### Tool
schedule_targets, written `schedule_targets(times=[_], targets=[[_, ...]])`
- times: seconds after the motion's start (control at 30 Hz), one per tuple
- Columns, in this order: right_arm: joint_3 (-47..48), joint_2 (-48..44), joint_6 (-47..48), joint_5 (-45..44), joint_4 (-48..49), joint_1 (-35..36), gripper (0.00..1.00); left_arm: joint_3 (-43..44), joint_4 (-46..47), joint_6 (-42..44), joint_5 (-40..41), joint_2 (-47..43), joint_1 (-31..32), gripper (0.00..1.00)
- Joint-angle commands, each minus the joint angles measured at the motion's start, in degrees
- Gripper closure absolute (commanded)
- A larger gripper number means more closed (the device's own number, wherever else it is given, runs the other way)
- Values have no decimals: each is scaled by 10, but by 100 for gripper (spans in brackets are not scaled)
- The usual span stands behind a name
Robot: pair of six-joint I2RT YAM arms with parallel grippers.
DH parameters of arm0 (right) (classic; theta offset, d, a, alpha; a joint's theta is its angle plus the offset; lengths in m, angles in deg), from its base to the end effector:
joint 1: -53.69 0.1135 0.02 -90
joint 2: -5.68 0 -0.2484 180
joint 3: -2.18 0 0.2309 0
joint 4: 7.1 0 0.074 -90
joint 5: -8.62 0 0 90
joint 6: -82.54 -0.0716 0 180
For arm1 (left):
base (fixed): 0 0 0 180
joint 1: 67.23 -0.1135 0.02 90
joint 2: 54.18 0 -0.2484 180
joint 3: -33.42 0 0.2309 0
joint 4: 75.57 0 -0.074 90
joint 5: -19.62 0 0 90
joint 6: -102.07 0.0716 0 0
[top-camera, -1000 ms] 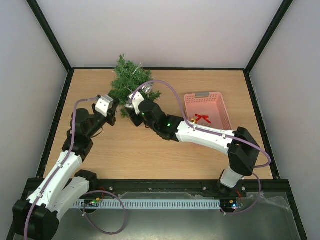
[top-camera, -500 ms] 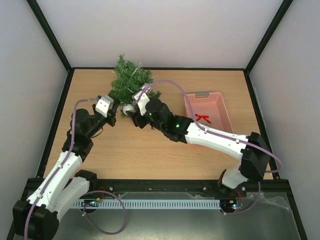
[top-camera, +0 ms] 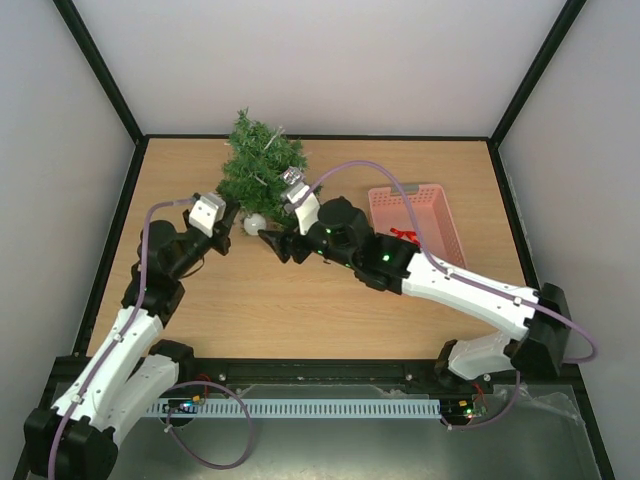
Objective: Decorate the small christmas tree
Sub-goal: Hang the decoration item on the Christmas tree.
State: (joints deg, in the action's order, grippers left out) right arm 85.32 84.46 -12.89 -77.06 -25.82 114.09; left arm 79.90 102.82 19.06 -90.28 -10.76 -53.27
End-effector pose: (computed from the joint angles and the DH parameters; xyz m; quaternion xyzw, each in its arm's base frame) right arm 0.1646 0.3007 0.3386 -0.3848 0.6896 0.3580 0.4982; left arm 0.1993 -0.0747 0.3001 0.2467 0.6537 -0.1633 0.6966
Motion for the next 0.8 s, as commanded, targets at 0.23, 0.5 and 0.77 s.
schedule_targets(times=[0.23, 0.5, 0.77], targets=[[-51, -120, -31, -85, -28, 3, 9, 20, -56, 1, 15, -48, -2, 58], [-57, -163, -60, -237, -99, -4, 2, 70, -126, -15, 46, -72, -2, 6], [-79, -176, -98, -244, -194, -159, 2, 109, -208, -81, 74, -100, -2, 1]])
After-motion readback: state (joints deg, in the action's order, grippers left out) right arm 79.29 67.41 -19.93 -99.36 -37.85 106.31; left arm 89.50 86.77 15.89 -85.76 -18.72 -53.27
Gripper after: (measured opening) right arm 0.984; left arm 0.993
